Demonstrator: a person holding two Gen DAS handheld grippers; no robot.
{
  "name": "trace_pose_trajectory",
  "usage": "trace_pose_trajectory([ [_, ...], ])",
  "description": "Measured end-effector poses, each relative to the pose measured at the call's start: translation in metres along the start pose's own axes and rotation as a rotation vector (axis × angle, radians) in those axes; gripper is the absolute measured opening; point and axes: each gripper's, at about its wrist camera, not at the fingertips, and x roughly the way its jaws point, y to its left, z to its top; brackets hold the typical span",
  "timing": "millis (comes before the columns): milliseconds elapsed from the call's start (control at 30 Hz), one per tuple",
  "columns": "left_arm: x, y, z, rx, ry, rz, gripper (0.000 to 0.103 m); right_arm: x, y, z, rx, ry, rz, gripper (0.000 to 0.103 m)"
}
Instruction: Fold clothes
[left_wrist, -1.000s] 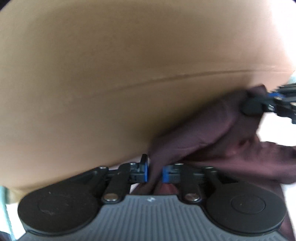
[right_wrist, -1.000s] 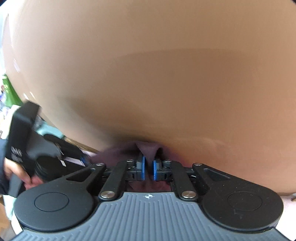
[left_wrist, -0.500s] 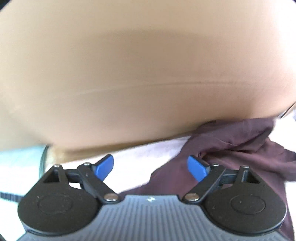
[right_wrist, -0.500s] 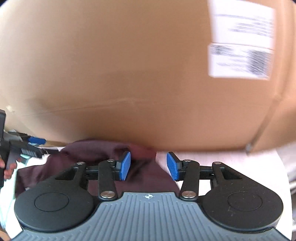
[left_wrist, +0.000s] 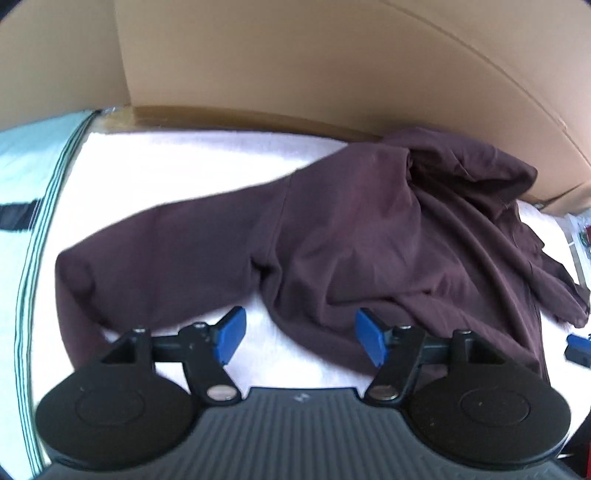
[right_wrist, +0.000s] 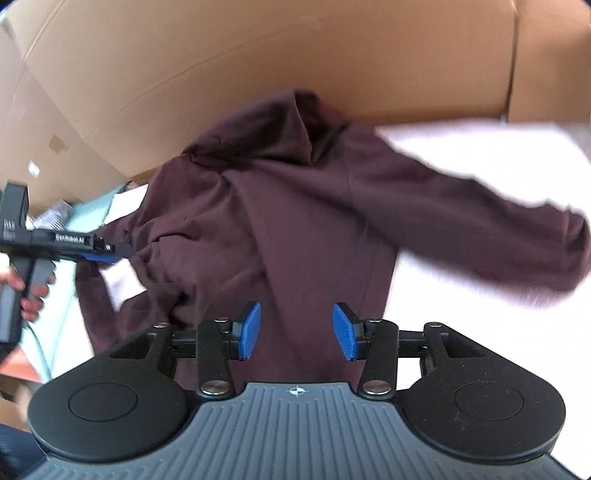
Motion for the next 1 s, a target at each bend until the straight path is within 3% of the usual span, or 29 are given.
trace_pose_trajectory([
  [100,0.011,-0.001,0.002,-0.011,0.007,0.005,0.068,-0.007,-0.014,0.016,-0.073,-0.042,-0.036,0.047],
  [333,0.016,-0.005,0.022,-0.008,-0.044,0.052,0.071,0.034,-0.032,0.077,-0.151,-0.049,-0.096,0.051],
  [467,0.018,-0.014,0.04,0.1,-0.095,0.04,0.074,0.051,-0.048,0.109,-0.155,-0.049,-0.1,0.057],
  [567,0.034,-0.021,0.05,0.197,-0.07,0.025,0.078,0.065,-0.057,0.125,-0.171,-0.028,-0.099,0.065],
  [667,0.047,-0.027,0.057,0.246,-0.049,0.045,0.078,0.079,-0.065,0.136,-0.189,-0.003,-0.096,0.066],
  [733,0.053,-0.029,0.061,0.253,-0.036,0.027,0.072,0.088,-0.069,0.141,-0.204,0.019,-0.09,0.066],
  [800,0.057,-0.031,0.063,0.258,-0.011,-0.007,0.027,0.096,-0.072,0.141,-0.221,0.049,-0.07,0.066],
  [833,0.055,-0.033,0.063,0.269,-0.016,-0.003,0.022,0.099,-0.072,0.14,-0.228,0.065,-0.057,0.065],
  [867,0.053,-0.035,0.062,0.281,-0.022,0.001,0.015,0.102,-0.074,0.14,-0.225,0.099,-0.023,0.041],
  [900,0.05,-0.033,0.066,0.269,-0.042,0.014,0.014,0.104,-0.076,0.139,-0.22,0.134,0.013,0.005],
  [933,0.048,-0.032,0.07,0.255,-0.063,0.026,0.014,0.102,-0.076,0.14,-0.212,0.147,0.024,0.003],
  [1000,0.043,-0.028,0.077,0.228,-0.104,0.052,0.014,0.09,-0.074,0.146,-0.237,0.072,-0.006,0.003],
])
